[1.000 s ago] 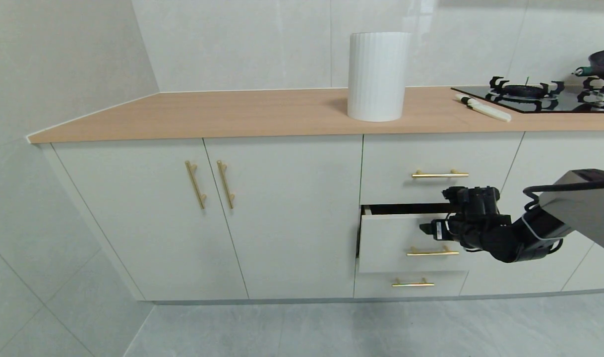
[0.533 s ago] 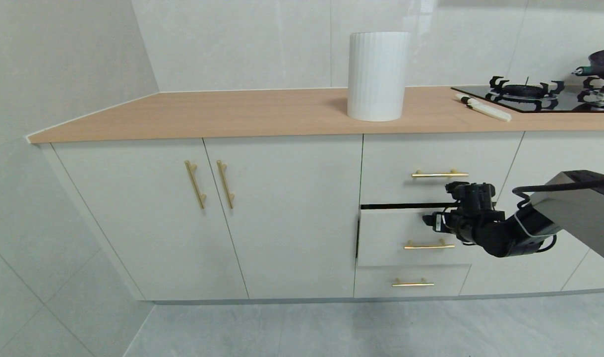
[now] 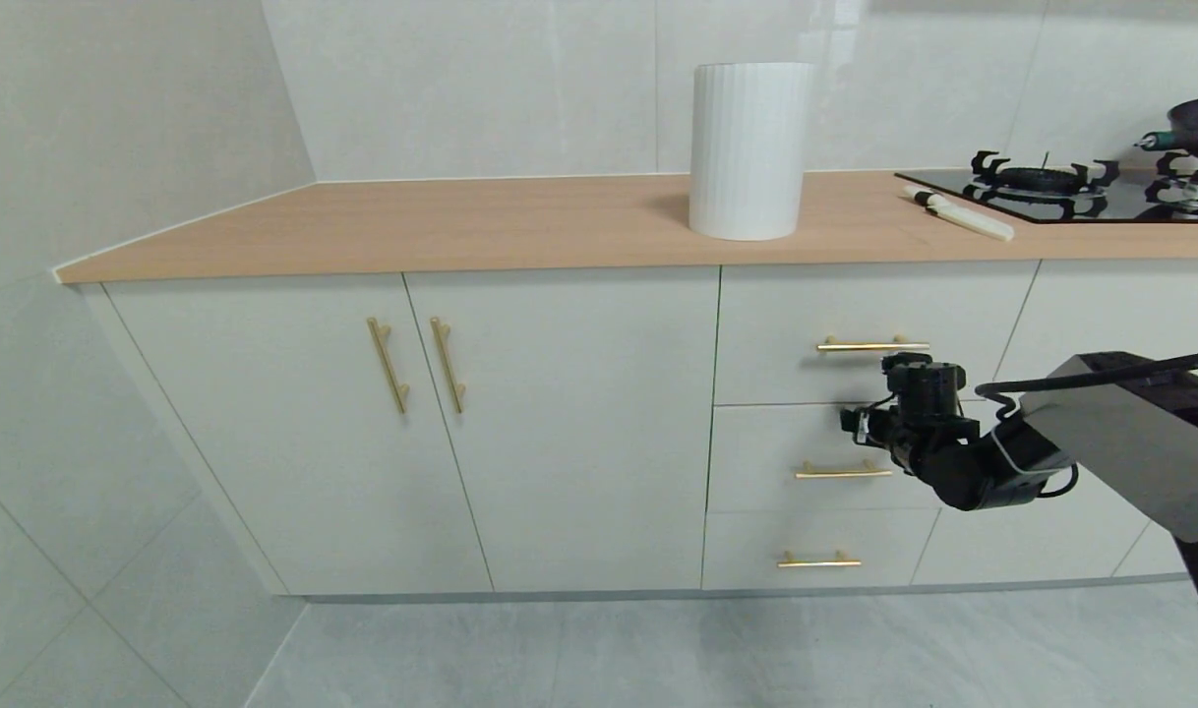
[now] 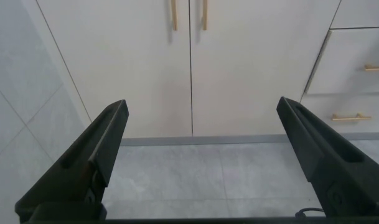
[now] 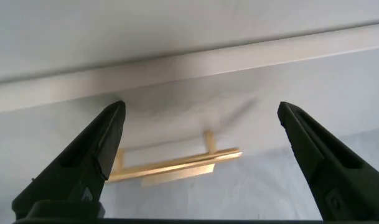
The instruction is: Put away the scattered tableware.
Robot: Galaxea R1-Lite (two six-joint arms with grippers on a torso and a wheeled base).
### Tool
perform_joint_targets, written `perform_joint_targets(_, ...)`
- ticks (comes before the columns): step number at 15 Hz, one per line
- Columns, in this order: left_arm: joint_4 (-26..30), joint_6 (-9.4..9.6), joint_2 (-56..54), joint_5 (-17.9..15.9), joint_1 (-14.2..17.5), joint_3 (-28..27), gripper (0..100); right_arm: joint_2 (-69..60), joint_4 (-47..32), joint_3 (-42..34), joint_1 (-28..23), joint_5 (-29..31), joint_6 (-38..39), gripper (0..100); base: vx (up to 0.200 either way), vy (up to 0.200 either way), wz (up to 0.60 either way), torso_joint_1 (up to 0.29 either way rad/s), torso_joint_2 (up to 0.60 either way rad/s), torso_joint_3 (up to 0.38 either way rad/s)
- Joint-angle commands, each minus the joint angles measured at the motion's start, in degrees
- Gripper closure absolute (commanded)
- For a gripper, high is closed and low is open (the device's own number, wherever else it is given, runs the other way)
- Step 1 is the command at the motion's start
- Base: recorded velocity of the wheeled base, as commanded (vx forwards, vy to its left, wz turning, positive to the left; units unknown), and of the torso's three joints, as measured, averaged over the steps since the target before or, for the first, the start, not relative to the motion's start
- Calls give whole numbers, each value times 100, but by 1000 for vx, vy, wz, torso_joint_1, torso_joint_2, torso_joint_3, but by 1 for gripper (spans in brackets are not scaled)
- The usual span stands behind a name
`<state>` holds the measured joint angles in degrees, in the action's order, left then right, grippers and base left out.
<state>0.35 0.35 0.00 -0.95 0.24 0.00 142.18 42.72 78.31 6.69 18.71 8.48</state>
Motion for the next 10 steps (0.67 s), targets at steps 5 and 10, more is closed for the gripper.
perform_joint_targets(5, 0, 0, 0, -2, 2, 0, 0, 240, 44, 202, -1, 106, 4, 0, 0, 0, 0, 0, 0, 0)
perform_joint_targets(10, 0, 0, 0, -2, 2, 0, 0, -252, 44, -220, -1, 71, 83, 0, 0, 0, 0, 0, 0, 0)
